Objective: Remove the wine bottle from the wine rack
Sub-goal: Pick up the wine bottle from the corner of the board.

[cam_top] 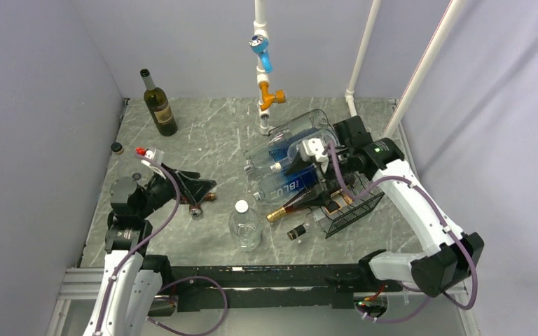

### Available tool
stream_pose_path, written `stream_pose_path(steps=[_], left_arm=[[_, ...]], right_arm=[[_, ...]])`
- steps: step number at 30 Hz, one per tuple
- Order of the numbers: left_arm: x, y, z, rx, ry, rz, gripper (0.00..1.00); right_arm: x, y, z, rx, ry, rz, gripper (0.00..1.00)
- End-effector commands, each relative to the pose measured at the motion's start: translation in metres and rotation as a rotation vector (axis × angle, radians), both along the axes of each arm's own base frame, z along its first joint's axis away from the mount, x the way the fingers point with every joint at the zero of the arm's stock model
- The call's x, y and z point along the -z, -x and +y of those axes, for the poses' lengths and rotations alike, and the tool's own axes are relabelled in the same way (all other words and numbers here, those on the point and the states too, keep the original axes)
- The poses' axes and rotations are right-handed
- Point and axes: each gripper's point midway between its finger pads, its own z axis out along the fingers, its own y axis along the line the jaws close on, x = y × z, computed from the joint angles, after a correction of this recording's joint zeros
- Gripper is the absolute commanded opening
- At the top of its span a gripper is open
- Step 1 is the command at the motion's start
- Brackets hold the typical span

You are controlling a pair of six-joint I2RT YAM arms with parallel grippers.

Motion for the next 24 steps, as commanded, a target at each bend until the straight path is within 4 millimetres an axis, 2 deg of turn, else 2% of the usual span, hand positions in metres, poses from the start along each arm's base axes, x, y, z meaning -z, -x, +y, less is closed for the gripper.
stream_pose_path(steps=[1,8,13,24], left_arm=[[-0.039,0.02,-0.006,0.014,0.066,-0.043,1.0],[-0.063,0.042,-0.019,0.04,0.092,-0.011,1.0],[-0.066,0.05,-0.031,0.065,0.072,0.039,0.99],[-0.07,0.062,-0.062,0.062,-0.081,0.136,1.0]], right_arm=[[-0.02,-0.013,-0.011,0.066,-0.154,0.021,0.93],[-0.011,-0.041,-0.036,0.218,-0.206,0.134,0.96],[-0.01,-0.051,-0.049,0.265,-0.24,0.159,0.97],[0.0,-0.057,-0.053,0.291,-0.245,0.183,0.98]])
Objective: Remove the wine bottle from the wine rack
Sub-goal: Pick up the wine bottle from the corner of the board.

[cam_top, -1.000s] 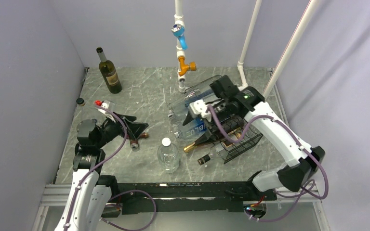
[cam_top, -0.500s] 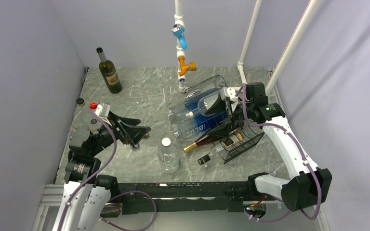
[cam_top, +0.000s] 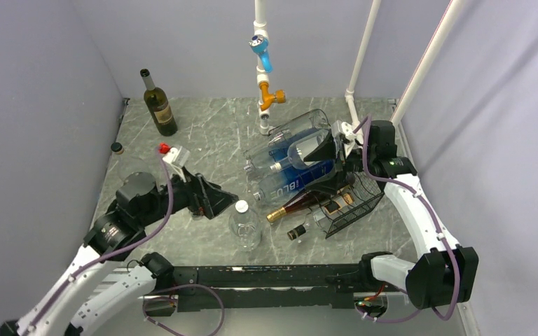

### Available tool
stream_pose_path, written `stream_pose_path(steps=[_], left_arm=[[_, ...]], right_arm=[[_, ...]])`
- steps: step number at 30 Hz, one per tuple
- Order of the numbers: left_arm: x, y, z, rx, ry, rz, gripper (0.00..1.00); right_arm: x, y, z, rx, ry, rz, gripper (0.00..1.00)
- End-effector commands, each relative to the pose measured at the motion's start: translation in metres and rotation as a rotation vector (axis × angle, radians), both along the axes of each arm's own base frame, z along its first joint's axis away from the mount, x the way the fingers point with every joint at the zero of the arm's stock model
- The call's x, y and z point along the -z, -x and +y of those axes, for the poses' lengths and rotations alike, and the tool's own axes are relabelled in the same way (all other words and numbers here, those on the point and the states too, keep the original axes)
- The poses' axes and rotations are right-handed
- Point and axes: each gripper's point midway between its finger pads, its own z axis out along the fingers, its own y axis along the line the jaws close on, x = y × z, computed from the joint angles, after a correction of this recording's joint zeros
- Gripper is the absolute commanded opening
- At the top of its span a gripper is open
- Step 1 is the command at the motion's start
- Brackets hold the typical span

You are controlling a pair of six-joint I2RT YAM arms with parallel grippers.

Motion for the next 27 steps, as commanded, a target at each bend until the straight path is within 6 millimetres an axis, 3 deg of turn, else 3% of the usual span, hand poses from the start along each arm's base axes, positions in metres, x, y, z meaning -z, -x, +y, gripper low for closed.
stream_pose_path(steps=[1,12,18,27], left_arm=[[-0.012,-0.005,-0.004,-0.086,-0.106,-0.014,0.99],[0.007,0.005,-0.049,-0.135,-0.511,-0.036,0.99],[0.026,-0.003,-0.049,-0.194,-0.667,-0.043,1.0],[0.044,-0.002,-0.05,-0.187,-0.674,-0.04,1.0]], right_arm=[[-0.012,0.004,0.001,-0.032,-0.037,-0.05,0.98],[-0.011,0.001,-0.004,-0.014,-0.038,-0.058,0.98],[-0.01,0.002,-0.005,-0.013,-0.041,-0.061,0.99],[-0.008,0.002,-0.005,-0.014,-0.041,-0.06,0.99]])
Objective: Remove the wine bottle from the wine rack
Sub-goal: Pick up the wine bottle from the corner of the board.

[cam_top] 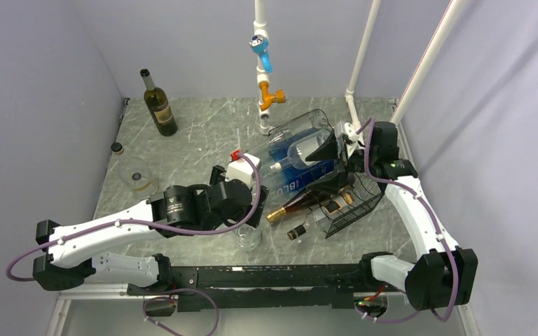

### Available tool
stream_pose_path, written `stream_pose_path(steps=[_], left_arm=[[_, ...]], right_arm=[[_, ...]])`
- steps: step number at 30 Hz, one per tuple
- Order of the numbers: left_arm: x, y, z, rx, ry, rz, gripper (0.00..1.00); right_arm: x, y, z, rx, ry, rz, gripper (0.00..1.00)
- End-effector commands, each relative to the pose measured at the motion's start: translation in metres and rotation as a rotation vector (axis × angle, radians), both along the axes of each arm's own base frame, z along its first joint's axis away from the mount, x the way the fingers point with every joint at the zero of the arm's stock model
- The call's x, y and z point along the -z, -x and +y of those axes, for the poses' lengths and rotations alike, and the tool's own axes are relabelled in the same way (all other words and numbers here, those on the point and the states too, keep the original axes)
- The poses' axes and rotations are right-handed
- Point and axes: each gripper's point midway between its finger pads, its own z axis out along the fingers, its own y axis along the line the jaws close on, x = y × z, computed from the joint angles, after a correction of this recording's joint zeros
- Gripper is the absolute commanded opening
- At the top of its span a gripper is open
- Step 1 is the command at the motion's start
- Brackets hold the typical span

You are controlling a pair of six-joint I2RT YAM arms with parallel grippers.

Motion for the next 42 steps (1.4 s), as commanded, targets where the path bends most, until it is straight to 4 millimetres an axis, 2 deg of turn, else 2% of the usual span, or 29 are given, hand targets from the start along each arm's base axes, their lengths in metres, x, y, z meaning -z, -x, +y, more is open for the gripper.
stream_pose_path(steps=[1,25,29,36,42], left_arm=[[0.0,-0.002,0.003,-0.014,0.013,-0.023,1.0],[0.047,0.003,-0.005,-0.039,-0.139,0.081,0.99],[0.049,0.003,-0.004,-0.044,-0.141,0.088,0.92],[0.049,0.006,-0.006,-0.031,-0.115,0.097,0.68],[0.05,0.008,-0.005,-0.031,-0.126,0.11,0.66]], right_arm=[[-0.008,0.005,0.0,-0.027,-0.025,-0.047,0.99],[-0.003,0.002,-0.002,-0.018,-0.023,-0.041,0.99],[-0.002,0.001,-0.002,-0.018,-0.023,-0.035,0.99],[-0.001,0.001,-0.002,-0.016,-0.021,-0.036,0.99],[-0.001,0.001,-0.002,-0.015,-0.02,-0.037,0.99]])
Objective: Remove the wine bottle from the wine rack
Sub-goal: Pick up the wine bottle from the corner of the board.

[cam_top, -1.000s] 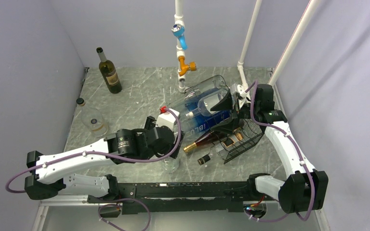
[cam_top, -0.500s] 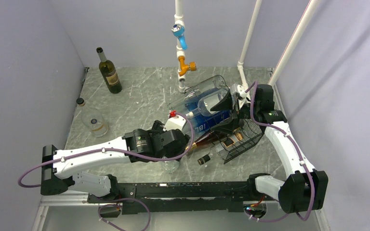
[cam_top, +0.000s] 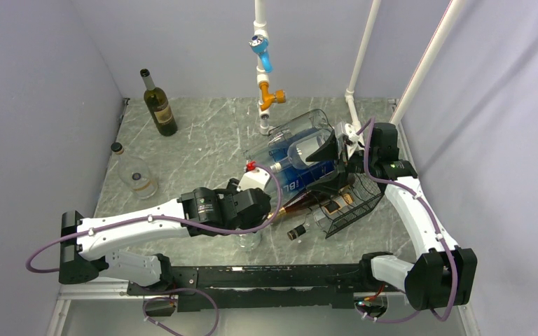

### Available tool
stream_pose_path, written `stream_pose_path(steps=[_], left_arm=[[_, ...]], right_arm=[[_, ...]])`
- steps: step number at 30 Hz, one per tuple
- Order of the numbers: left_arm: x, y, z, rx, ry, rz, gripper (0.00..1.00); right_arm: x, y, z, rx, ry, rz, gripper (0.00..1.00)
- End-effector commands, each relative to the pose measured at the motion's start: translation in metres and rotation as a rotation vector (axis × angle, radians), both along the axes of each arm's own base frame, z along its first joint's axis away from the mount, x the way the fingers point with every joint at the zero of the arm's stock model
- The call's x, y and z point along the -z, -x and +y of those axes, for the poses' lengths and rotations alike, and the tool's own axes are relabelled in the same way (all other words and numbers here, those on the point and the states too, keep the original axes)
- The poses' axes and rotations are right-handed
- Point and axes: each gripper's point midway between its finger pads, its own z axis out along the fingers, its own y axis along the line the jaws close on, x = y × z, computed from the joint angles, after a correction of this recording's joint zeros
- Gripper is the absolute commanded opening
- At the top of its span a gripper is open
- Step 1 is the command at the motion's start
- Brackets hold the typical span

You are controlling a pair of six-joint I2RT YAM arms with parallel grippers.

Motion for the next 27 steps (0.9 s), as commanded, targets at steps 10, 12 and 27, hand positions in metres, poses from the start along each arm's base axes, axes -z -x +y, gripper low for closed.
stream_pose_path(steps=[10,12,27], left_arm=[[-0.013,0.001,-0.004,-0.003,0.029,0.0,0.53],[-0.012,0.001,-0.004,-0.003,0.023,0.0,0.47],[-0.049,-0.012,0.007,0.008,0.075,-0.13,0.0]], right_arm=[[-0.006,0.002,0.0,-0.021,-0.019,-0.043,0.99],[-0.006,0.001,-0.001,-0.021,-0.019,-0.042,0.99],[-0.006,0.001,-0.001,-0.019,-0.016,-0.046,0.99]])
